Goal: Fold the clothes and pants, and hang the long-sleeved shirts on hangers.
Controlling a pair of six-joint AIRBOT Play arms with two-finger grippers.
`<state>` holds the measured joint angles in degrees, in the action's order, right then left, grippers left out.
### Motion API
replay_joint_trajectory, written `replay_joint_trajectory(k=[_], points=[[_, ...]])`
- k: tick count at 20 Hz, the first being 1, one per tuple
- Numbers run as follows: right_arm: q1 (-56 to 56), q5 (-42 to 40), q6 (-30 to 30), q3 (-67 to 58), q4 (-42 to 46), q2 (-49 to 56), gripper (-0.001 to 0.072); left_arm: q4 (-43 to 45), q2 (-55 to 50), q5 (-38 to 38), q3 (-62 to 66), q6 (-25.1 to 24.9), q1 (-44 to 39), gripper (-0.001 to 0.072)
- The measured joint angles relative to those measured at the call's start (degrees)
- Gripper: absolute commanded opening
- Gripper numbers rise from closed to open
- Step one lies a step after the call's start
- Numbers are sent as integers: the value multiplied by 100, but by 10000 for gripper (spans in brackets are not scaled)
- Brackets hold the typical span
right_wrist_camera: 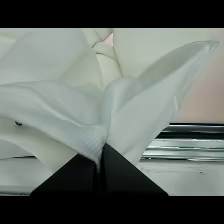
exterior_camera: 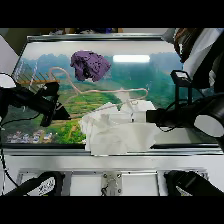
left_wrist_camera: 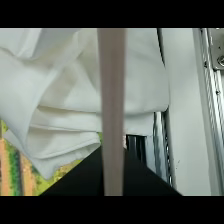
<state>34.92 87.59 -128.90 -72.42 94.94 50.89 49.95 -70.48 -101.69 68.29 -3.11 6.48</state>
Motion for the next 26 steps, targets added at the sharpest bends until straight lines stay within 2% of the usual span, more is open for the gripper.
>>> replay_joint_trajectory(k=[5,18,26], points=[[-57,170,7,-155,-4,4,21,0,9,59,-116,-57,-278,20],[-452,420,4,-299,-258,-61,21,7,219,243,-525,-87,-319,20],[-516,439,184,-680,-308,-76,20,369,146,752,-767,-105,-988,21]])
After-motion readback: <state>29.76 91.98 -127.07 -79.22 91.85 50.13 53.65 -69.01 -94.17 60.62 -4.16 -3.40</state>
